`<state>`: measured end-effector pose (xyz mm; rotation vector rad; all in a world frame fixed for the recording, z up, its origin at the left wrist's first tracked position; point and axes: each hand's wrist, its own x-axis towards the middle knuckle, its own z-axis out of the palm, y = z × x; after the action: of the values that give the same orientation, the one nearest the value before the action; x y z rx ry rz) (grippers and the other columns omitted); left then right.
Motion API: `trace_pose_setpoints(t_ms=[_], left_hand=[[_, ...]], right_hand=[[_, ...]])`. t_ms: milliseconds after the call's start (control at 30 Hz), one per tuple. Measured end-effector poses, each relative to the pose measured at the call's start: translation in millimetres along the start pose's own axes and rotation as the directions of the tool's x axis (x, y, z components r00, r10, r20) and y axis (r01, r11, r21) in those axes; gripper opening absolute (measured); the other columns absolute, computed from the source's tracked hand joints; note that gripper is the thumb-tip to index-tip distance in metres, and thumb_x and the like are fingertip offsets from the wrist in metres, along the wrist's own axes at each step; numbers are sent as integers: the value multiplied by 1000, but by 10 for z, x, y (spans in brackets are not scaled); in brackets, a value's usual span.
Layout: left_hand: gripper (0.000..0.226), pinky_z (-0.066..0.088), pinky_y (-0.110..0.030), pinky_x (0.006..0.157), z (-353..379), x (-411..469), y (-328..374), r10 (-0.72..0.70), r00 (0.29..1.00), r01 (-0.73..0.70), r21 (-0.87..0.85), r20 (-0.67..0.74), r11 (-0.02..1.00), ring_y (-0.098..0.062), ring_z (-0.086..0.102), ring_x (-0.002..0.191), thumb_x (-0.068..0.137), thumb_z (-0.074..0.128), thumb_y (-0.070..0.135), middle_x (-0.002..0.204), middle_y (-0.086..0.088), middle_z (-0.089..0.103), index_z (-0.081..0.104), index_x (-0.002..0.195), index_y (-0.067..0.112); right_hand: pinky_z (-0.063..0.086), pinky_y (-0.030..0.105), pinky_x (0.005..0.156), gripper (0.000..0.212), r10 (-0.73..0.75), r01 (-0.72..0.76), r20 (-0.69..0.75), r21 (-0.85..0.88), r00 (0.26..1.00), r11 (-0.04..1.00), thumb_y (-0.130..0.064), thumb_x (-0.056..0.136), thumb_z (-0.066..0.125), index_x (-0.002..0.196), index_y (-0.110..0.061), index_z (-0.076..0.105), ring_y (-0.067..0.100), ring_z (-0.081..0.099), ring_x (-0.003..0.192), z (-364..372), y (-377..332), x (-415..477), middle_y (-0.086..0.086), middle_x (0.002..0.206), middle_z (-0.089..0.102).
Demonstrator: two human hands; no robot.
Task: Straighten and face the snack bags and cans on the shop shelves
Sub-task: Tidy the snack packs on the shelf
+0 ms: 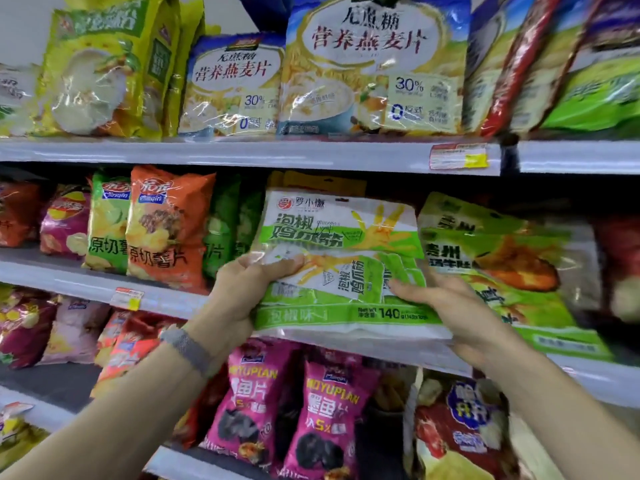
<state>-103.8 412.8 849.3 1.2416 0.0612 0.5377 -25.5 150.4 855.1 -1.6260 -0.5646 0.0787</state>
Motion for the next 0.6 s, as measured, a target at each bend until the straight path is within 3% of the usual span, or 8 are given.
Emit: trace_pose_setpoints(t_ms=[67, 133, 233, 300, 333, 400, 500, 600], left_hand=[[58, 65, -40, 82, 280, 151, -37, -21, 996, 12, 98, 92, 995, -29, 78, 91, 68, 91, 18, 105, -16, 80, 72, 119, -1], [41, 56, -25, 64, 563, 262, -72, -27, 987, -5, 198, 157, 980, -14, 71, 72, 80, 88, 15, 92, 0, 79, 70, 115, 4], [59, 49, -36, 70, 1000, 376, -183, -16, 964, -69, 310, 266, 948, -25, 63, 84, 68, 94, 13, 102, -8, 67, 65, 119, 5], [71, 57, -51, 87, 1304, 363, -268, 6, 944, -132, 359, 331, 924, -28, 65, 101, 70, 94, 3, 106, -7, 63, 57, 130, 8], [77, 59, -51, 94, 1454, 347, -309, 14, 938, -151, 370, 347, 917, -28, 66, 107, 74, 92, -3, 110, -3, 62, 51, 138, 8], [84, 59, -49, 99, 1718, 339, -403, 35, 929, -190, 393, 369, 900, -25, 67, 109, 76, 89, -6, 112, 2, 61, 43, 145, 5], [87, 62, -51, 91, 1987, 411, -583, 17, 932, -193, 455, 363, 869, -23, 71, 99, 76, 90, -4, 123, 0, 59, 41, 147, 5], [89, 65, -45, 85, 2135, 434, -714, 59, 932, -263, 555, 357, 789, -21, 71, 97, 74, 94, 7, 137, -3, 59, 44, 148, 10]], right_hand=[[36, 36, 108, 51, 16, -16, -100, 5, 995, 1000, -40, 73, 93, 117, -37, 68, -8, 64, 108, -328, 6, 20, -27, 116, 68], [46, 39, 110, 78, -36, 28, -226, -41, 974, 999, -49, 49, 100, 118, -23, 74, 11, 70, 115, -667, 56, 14, -11, 118, 76], [55, 25, 87, 55, -27, 5, -352, -64, 936, 998, -26, 57, 92, 107, -15, 73, 9, 76, 89, -1110, 55, -64, -4, 96, 81], [50, 12, 67, 45, -61, -4, -412, -154, 909, 988, -16, 69, 92, 107, -18, 68, 1, 71, 75, -1380, 60, -87, -12, 84, 76], [45, 8, 62, 45, -91, -10, -449, -217, 889, 976, -16, 74, 92, 110, -18, 64, -1, 66, 76, -1515, 72, -85, -14, 86, 71], [44, 9, 69, 55, -132, -50, -510, -327, 850, 944, -22, 76, 93, 121, -13, 63, 7, 63, 86, -1750, 107, -65, -7, 98, 68], [44, 27, 96, 83, -165, -135, -559, -454, 812, 881, -36, 73, 94, 143, -10, 58, 23, 62, 120, -1973, 144, -96, 7, 137, 65], [47, 30, 90, 72, -168, -195, -579, -511, 798, 837, -36, 79, 91, 138, -10, 59, 26, 65, 117, -2081, 182, -174, 6, 124, 69]])
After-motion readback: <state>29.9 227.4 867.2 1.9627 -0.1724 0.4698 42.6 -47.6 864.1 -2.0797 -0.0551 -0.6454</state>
